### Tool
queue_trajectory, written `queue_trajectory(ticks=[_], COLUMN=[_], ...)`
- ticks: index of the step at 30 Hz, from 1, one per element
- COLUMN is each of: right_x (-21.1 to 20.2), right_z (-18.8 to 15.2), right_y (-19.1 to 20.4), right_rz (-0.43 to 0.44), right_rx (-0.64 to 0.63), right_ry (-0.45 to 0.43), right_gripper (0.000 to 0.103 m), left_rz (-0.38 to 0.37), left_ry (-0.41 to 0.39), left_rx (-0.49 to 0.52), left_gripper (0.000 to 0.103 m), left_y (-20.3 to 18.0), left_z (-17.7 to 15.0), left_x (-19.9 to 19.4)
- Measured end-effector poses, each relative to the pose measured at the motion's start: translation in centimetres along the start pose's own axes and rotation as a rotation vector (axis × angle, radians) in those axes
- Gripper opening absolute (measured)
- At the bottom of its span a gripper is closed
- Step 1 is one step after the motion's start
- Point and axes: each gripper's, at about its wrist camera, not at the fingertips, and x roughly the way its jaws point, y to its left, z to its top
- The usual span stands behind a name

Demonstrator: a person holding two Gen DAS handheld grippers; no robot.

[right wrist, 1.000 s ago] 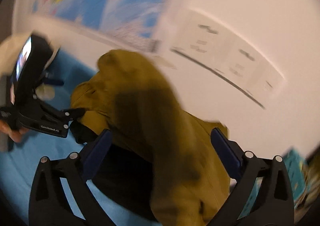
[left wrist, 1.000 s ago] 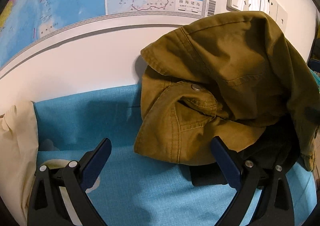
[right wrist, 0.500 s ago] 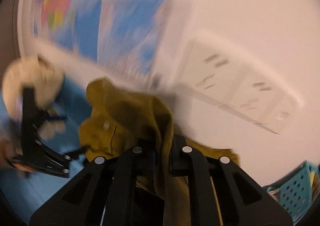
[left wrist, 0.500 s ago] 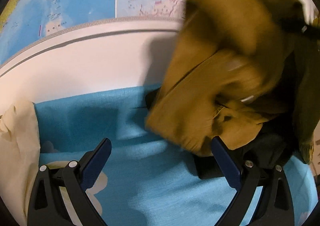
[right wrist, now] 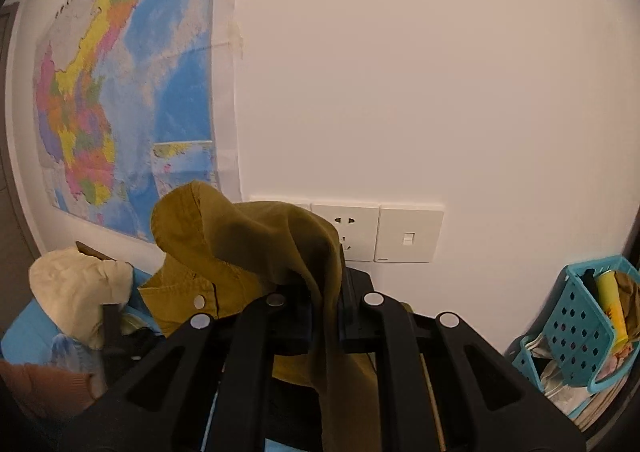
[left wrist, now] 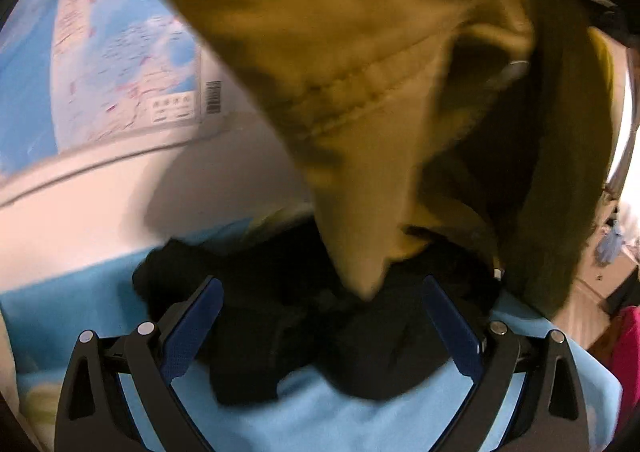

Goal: Fold large clothes

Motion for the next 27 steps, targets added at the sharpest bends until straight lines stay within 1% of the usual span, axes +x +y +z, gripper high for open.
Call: queue_trajectory(ticks=[1,2,3,4,5,6,8,10,11,13,15,16,18,20,21,23,25,26,27], right_x=[-0.6,-1.3,-1.8,-2.5,-3.2,-3.9,-5.8,-8.8,-10.1,-13.7,-16.9,-19.0,-22.3,-25.1,-26.7,-28.8,-30.9,-31.8,-32.5], right_z=[-0.1,-0.1,-0.1,-0.1,-0.1,0.0,0.8,2.5,3.1,4.9,6.5,7.1,7.9,8.4,8.5,8.5,8.3,8.1,7.9], right_y=[-0.3,-0.6,-1.0,-1.3,-1.6,-1.8,-2.1,-2.3,-2.3,-1.3,-0.1,0.7,1.9,3.2,4.0,5.2,6.7,7.4,7.9], right_rz=[-0.004,-0.011,-0.018,-0.026,-0.035,-0.052,-0.078,-0.082,-0.087,-0.089,-0.101,-0.105,-0.090,-0.090,-0.077,-0.055,-0.013,0.017,0.039], right_rx=[0.005,0.006,0.009,0.015,0.014,0.016,0.020,0.035,0.032,0.002,-0.027,-0.042,-0.070,-0.090,-0.095,-0.103,-0.109,-0.109,-0.106], right_ry=[-0.007,-0.013,-0.016,-0.024,-0.032,-0.043,-0.081,-0.145,-0.173,-0.251,-0.310,-0.350,-0.407,-0.451,-0.476,-0.506,-0.540,-0.551,-0.557], right_gripper=[0.008,0.008,0.008,0.008,0.008,0.008,0.007,0.007,0.007,0.006,0.005,0.005,0.005,0.005,0.005,0.005,0.005,0.005,0.005], left_rz=[0.016,0.005,-0.045,-0.065,-0.092,-0.100,-0.101,-0.112,-0.120,-0.135,-0.167,-0.161,-0.145,-0.144,-0.136,-0.121,-0.070,-0.039,0.001], left_ry=[0.005,0.015,0.044,0.066,0.078,0.065,0.007,-0.100,-0.141,-0.243,-0.298,-0.347,-0.442,-0.536,-0.576,-0.631,-0.697,-0.722,-0.749], left_rx=[-0.021,-0.047,-0.084,-0.103,-0.114,-0.117,-0.092,-0.071,-0.070,-0.069,-0.072,-0.063,-0.051,-0.056,-0.056,-0.053,-0.027,-0.011,0.003], left_gripper=[0.083,0.068,0.037,0.010,0.002,0.002,0.001,0.001,0.001,0.001,0.001,0.001,0.001,0.001,0.001,0.001,0.001,0.001,0.001], left_y=[0.4,1.0,1.8,2.2,2.4,2.5,2.0,1.1,0.8,0.2,-0.4,-0.6,-0.7,-0.2,0.2,0.6,0.6,0.4,0.4], left_z=[0.3,0.7,1.3,1.9,2.5,3.4,5.2,8.0,9.0,11.9,13.7,14.5,15.1,15.4,15.4,14.9,14.3,14.0,13.0], left_x=[0.7,1.5,2.4,3.0,3.2,2.8,1.2,-2.0,-3.3,-7.2,-9.8,-11.9,-15.8,-20.8,-23.4,-27.7,-33.1,-34.6,-38.2])
